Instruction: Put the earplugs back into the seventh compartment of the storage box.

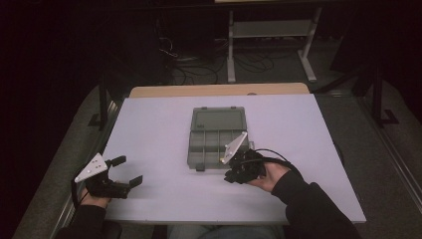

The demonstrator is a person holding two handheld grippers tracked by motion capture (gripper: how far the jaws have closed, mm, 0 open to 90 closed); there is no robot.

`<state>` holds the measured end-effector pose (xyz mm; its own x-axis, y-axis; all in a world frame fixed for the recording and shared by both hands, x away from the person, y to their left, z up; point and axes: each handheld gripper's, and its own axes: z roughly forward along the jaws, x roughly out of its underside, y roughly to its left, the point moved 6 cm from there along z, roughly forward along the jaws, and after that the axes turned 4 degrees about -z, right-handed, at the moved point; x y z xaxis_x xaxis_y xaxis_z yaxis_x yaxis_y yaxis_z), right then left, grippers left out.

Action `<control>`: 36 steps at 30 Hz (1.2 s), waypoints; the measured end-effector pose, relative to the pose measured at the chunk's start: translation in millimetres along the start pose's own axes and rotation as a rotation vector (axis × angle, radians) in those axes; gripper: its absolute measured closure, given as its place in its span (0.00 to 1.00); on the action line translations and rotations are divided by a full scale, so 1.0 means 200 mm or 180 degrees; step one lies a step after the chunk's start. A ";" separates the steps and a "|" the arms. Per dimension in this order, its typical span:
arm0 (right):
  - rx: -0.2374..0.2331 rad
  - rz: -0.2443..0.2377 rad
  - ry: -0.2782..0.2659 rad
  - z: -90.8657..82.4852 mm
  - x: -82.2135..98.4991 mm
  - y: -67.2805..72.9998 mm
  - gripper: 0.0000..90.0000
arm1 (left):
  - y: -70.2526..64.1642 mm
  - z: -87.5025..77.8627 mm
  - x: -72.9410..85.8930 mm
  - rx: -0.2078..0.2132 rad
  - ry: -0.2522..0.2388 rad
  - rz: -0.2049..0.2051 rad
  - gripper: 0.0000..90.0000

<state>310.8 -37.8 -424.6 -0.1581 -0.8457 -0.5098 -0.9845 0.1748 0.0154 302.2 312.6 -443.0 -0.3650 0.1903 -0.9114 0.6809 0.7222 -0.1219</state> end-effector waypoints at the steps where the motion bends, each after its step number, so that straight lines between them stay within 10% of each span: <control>1: 0.0009 0.0003 -0.0003 -0.01 0.00 0.00 0.89 | 0.00 0.00 0.00 0.0001 0.0002 0.0000 0.00; 36: 0.0189 0.0066 -0.0058 -0.14 -0.14 -0.18 0.89 | 0.00 0.00 0.00 0.0008 0.0005 -0.0002 0.00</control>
<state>347.6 -34.6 -387.0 -0.1765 -0.8323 -0.5255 -0.9747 0.2223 -0.0248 302.3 312.5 -443.3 -0.3664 0.1910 -0.9106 0.6824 0.7205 -0.1234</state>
